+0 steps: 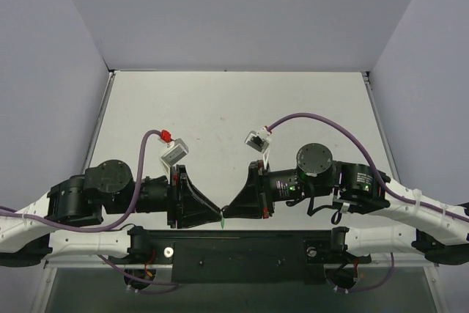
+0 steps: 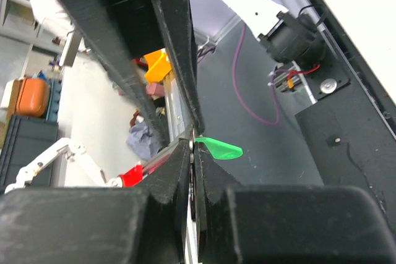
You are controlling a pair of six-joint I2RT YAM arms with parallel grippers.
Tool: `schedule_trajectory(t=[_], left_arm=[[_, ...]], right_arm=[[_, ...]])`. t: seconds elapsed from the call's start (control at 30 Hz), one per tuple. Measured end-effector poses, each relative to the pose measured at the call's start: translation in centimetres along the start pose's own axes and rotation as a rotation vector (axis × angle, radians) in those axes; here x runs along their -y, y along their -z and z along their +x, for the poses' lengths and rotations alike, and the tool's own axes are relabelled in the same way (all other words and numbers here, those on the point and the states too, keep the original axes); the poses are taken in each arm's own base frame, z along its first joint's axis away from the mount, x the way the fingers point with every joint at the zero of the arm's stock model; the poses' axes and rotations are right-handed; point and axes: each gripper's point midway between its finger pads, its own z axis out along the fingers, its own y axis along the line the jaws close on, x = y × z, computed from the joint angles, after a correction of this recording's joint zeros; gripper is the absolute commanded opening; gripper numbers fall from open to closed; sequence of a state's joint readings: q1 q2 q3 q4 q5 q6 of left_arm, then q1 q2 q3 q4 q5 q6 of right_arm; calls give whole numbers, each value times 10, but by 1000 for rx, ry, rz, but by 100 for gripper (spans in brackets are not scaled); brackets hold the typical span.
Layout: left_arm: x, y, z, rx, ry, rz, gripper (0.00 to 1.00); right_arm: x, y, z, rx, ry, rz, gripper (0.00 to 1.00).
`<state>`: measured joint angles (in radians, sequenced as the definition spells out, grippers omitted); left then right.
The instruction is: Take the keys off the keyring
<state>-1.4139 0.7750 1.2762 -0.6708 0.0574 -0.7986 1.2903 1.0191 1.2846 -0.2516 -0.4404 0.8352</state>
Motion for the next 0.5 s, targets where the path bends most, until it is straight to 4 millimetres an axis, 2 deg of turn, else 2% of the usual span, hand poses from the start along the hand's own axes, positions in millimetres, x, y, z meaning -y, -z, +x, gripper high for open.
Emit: schedule_trajectory(t=[0.07, 0.2, 0.3, 0.4, 0.5], left_arm=[[1, 3, -3, 18, 3, 0, 55], [-2, 19, -19, 116, 13, -20, 56], [-3, 38, -41, 240, 35, -32, 44], [0, 54, -63, 382, 69, 3, 43], [-3, 50, -71, 475, 103, 41, 41]], right_arm=[[4, -1, -4, 26, -1, 25, 0], [13, -2, -15, 82, -2, 73, 0], [16, -2, -23, 128, -8, 93, 0], [15, -1, -33, 185, -14, 95, 0], [13, 2, -40, 231, -15, 87, 0]])
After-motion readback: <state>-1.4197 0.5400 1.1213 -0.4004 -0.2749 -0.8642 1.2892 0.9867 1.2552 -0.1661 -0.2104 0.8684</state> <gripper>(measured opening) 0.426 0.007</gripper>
